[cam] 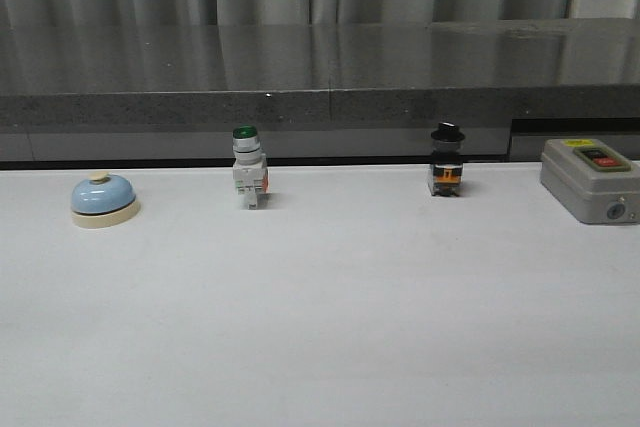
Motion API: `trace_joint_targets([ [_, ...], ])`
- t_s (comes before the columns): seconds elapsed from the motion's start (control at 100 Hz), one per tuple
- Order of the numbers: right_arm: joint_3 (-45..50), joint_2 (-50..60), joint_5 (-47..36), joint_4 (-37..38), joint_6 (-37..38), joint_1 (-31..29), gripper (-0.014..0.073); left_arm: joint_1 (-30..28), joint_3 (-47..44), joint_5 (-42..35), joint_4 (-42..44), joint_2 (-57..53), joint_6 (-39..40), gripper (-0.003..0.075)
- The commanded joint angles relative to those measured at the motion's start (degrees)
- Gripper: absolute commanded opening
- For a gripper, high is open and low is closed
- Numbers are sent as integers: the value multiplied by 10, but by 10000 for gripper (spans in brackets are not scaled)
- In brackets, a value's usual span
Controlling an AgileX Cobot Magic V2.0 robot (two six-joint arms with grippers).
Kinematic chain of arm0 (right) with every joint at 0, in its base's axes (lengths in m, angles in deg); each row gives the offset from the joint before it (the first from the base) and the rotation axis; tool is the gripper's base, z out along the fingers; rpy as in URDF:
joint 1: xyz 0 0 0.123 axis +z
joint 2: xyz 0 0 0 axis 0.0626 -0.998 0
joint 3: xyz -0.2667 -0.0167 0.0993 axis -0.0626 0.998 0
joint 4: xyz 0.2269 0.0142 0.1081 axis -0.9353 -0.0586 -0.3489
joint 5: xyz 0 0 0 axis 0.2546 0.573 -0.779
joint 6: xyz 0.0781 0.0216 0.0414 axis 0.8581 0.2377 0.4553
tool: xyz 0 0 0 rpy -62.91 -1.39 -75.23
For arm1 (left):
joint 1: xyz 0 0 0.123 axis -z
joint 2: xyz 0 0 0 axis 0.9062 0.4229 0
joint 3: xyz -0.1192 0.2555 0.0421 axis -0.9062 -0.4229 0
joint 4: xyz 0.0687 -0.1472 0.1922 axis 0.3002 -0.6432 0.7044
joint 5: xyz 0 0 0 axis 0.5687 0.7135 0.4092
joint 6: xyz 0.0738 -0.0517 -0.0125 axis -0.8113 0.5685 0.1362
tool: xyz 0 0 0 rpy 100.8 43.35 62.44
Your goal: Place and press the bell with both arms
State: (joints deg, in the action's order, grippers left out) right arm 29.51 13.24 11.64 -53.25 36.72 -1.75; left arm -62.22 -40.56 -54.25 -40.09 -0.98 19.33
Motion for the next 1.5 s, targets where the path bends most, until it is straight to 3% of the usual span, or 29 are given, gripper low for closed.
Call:
trace_joint_targets([
  [0.0,-8,10,-46,7,0,-3,-60,-1,-24,-49,0,-17,0,-20],
  [0.42,-8,10,-46,7,0,-3,-60,-1,-13,-60,2,-15,0,-20],
  [0.63,-8,10,-46,7,0,-3,-60,-1,43,-9,2,36,0,-20],
  [0.909,-8,10,-46,7,0,-3,-60,0,143,-8,2,177,0,-20],
  [1.359,-8,10,-46,7,0,-3,-60,0,327,74,3,468,0,-15],
  [1.429,-8,10,-46,7,0,-3,-60,0,356,87,3,511,0,28],
  [1.489,-8,10,-46,7,0,-3,-60,0,379,93,3,546,0,122],
])
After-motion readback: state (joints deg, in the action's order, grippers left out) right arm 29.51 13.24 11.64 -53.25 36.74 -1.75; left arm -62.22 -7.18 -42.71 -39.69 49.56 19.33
